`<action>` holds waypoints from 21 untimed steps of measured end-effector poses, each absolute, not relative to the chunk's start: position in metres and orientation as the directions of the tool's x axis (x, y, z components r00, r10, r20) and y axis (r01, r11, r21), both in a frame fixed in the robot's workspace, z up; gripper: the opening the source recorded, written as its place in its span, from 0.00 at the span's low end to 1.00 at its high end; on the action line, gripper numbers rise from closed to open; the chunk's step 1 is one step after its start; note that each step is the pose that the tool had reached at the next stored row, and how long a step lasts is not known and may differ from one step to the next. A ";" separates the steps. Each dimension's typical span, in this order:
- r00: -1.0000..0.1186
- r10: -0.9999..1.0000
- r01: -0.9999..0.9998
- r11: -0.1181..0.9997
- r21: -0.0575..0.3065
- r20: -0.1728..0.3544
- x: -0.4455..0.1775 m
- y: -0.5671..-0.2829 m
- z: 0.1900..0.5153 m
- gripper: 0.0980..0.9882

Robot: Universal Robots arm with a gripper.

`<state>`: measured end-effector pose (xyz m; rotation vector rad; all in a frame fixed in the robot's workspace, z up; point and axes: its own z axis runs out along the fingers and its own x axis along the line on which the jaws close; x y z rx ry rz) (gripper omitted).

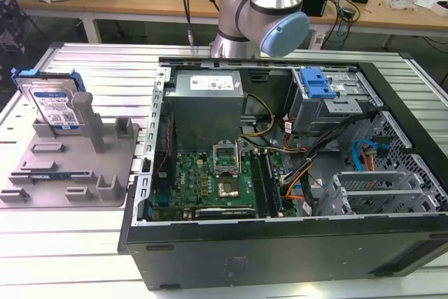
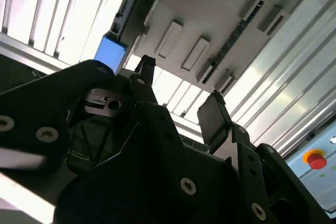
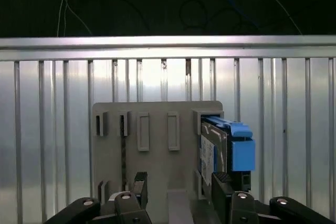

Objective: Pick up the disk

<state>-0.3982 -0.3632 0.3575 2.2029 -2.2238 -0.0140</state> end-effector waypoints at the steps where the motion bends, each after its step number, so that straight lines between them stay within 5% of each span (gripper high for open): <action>1: -0.009 -1.000 -1.000 0.009 0.014 0.002 -0.398 -0.358 0.357 0.57; 8: -0.009 -1.000 -1.000 0.009 0.014 0.007 -0.404 -0.327 0.354 0.57; 21: -0.008 -1.000 -1.000 0.008 0.014 0.011 -0.411 -0.320 0.348 0.57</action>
